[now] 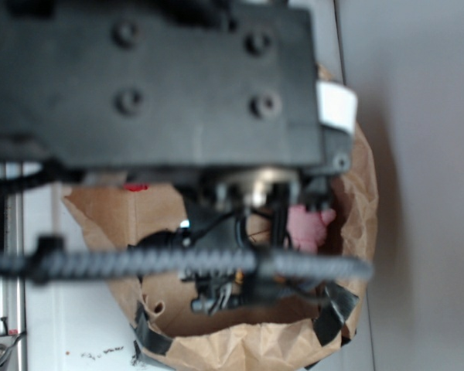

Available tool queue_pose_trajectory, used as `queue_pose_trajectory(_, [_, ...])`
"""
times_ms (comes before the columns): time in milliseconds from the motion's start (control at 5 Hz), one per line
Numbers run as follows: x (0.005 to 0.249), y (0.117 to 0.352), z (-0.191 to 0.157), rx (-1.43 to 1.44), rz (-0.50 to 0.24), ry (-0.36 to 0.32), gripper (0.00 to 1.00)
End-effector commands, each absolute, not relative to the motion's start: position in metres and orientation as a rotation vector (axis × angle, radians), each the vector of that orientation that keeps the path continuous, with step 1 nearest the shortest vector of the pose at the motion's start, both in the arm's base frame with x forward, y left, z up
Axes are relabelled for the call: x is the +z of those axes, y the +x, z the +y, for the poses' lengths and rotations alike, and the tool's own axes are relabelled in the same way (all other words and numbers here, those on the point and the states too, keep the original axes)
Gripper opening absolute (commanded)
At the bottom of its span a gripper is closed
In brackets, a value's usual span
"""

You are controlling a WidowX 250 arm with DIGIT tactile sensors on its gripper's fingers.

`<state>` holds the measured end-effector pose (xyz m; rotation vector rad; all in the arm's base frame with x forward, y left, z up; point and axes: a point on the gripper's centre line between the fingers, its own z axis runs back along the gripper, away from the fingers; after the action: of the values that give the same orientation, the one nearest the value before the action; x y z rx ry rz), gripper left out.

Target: Grab the red paper.

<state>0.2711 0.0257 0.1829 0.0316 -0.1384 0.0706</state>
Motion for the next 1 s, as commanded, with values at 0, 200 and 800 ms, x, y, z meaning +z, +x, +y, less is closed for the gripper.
queue_pose_trajectory(0, [0.182, 0.244, 0.034, -0.113, -0.218, 0.023, 1.00])
queue_pose_trajectory(200, [0.172, 0.243, 0.046, -0.108, -0.208, 0.038, 1.00])
queue_pose_trajectory(800, [0.136, 0.205, 0.011, -0.113, -0.124, 0.098, 1.00])
